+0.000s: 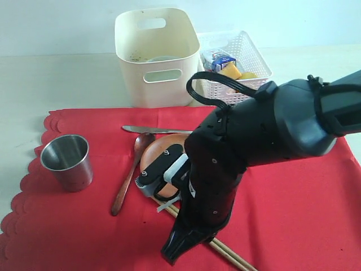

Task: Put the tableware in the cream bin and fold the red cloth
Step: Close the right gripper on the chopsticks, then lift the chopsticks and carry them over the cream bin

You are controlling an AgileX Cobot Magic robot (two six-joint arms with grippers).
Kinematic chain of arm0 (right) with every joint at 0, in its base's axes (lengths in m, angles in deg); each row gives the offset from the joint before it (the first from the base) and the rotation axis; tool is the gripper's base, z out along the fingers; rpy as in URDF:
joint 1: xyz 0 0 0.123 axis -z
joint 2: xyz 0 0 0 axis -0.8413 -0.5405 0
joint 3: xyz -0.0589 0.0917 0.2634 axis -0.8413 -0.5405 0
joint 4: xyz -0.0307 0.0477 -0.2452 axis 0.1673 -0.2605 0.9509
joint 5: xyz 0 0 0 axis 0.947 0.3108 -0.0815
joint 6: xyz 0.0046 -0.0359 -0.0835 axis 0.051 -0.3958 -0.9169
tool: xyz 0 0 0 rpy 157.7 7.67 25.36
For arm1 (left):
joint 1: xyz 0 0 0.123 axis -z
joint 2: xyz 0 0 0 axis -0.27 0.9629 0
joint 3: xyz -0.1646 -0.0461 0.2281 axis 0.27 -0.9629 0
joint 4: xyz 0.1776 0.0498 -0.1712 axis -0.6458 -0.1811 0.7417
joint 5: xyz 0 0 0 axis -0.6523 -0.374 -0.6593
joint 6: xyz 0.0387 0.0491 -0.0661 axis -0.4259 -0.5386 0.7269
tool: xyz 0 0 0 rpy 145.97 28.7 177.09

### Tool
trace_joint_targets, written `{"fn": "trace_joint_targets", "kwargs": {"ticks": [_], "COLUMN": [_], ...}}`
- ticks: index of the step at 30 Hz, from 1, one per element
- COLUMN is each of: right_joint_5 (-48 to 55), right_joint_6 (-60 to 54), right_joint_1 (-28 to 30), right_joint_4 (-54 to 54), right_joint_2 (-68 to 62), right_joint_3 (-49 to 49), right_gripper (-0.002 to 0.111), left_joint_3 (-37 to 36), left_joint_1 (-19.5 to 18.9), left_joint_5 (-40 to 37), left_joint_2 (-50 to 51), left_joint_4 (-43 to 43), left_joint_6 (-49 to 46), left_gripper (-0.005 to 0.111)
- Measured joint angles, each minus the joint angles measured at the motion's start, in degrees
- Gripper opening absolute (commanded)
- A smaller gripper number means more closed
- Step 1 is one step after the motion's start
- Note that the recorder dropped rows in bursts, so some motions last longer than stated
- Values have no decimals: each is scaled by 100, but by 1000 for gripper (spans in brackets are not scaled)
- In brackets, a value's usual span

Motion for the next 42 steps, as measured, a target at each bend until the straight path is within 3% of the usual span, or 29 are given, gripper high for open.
{"fn": "trace_joint_targets", "kwargs": {"ticks": [20, 42], "right_joint_5": [688, 1027], "right_joint_6": [-94, -141], "right_joint_1": [0, 0], "right_joint_4": [-91, 491], "right_joint_2": [1389, 1096], "right_joint_3": [136, 3010], "right_gripper": [0, 0], "left_joint_3": [0, 0], "left_joint_1": [0, 0], "left_joint_5": [0, 0], "left_joint_2": [0, 0], "left_joint_4": [0, 0], "left_joint_6": [0, 0], "left_gripper": [1, 1]}}
